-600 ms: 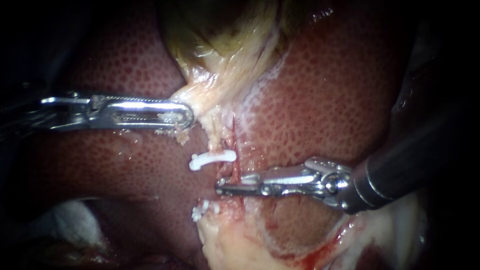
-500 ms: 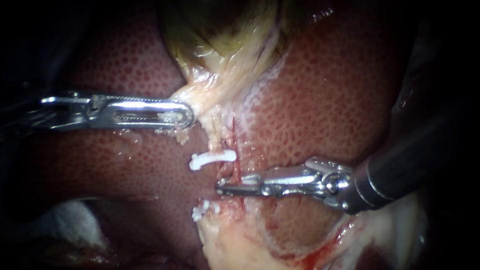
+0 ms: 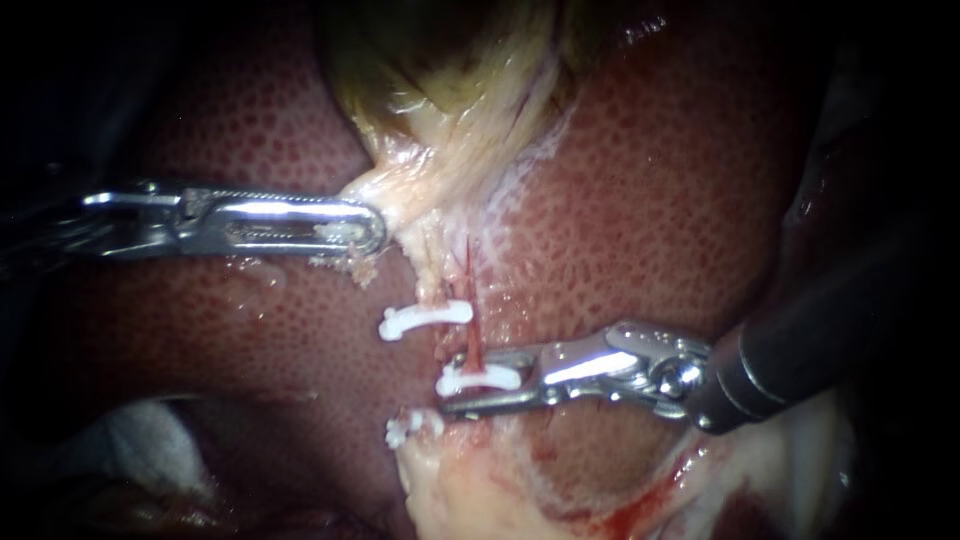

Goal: Going back first clip right tube

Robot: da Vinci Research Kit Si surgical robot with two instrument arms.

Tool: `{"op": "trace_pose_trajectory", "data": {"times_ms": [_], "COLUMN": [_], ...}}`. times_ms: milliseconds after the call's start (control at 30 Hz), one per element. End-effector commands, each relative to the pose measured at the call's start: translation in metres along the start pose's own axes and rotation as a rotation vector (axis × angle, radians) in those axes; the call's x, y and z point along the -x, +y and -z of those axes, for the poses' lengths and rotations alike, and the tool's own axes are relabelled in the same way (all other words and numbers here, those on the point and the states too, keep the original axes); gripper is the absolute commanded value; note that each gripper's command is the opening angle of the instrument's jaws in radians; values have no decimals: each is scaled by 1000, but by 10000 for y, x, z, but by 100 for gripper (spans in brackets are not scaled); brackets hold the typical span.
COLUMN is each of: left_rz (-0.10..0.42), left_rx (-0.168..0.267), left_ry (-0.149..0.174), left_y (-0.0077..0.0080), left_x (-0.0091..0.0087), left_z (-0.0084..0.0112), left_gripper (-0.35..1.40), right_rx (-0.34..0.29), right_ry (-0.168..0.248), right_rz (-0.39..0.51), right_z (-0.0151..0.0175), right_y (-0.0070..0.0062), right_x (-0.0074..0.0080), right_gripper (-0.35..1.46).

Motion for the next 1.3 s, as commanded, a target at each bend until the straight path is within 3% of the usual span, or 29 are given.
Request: {"op": "trace_pose_trajectory", "data": {"times_ms": [33, 233, 367, 567, 800, 967, 1167, 1300], "left_rz": [-1, -1, -1, -1, -2, -3, -11, -20], "left_rx": [0, 0, 0, 0, 0, -2, -10, -13], "left_ry": [0, 0, 0, 0, 0, 1, 5, -13], "left_y": [0, 0, 0, -2, -3, -6, -20, -33], "left_x": [0, 1, 1, 1, 2, 3, 12, 25], "left_z": [0, 0, 0, 0, -1, -4, -18, -36], "left_gripper": [-35, -35, -35, -35, -35, -35, -35, -35], "right_rx": [24, 34, 23, -19, -40, -25, -25, -24], "right_ry": [10, 14, 11, -1, -1, 4, 5, 5], "right_rz": [19, 54, 96, 192, 248, 274, 283, 284], "right_z": [1, 19, 48, 98, 138, 154, 156, 156], "right_y": [2, 5, 2, -18, -43, -56, -57, -55], "right_x": [-2, -12, -22, -33, -76, -98, -101, -100], "right_gripper": [49, 49, 49, 49, 49, 49, 49, 49]}}
